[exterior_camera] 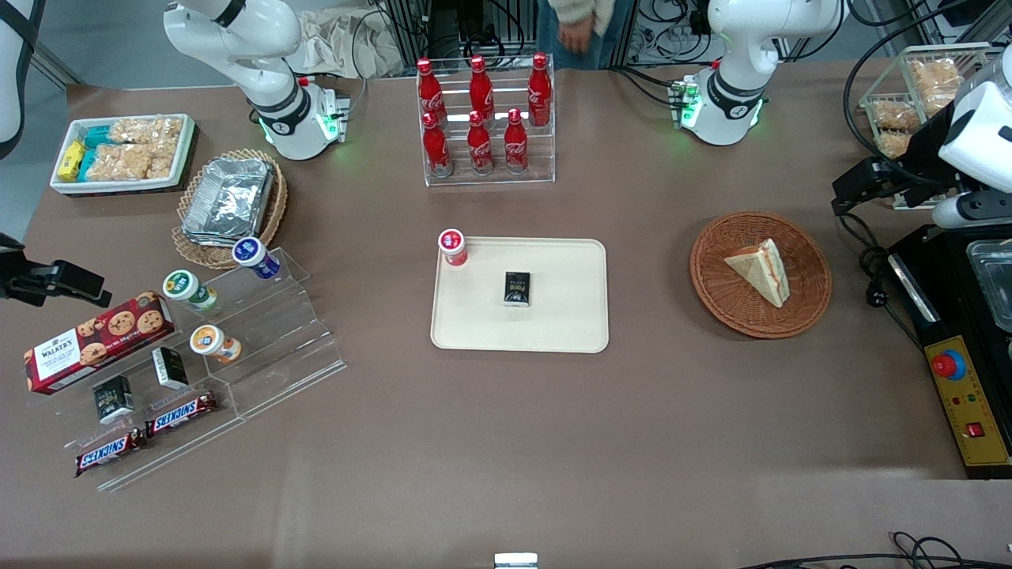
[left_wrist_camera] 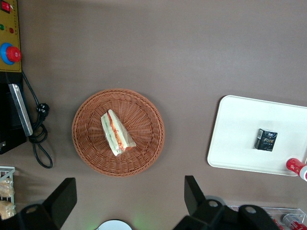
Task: Place sandwich from basket to tray
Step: 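Move the left gripper from its rest pose toward the wicker basket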
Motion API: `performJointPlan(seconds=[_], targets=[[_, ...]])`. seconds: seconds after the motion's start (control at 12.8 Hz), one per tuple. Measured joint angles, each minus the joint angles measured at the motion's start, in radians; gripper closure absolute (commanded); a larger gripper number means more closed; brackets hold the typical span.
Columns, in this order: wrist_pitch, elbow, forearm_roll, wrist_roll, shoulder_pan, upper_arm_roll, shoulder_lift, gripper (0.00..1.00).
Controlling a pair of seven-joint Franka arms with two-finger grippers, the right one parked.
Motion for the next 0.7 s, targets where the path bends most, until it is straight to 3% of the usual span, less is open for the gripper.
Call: performJointPlan(seconds=[0.31,0.7], targets=[[-0.006,0.0,0.011,-0.025,-0.001,-0.003,0.003,0.0],[-0.095,-0.082,0.029,-0.308,-0.003,-0.004,-0.031,0.01]])
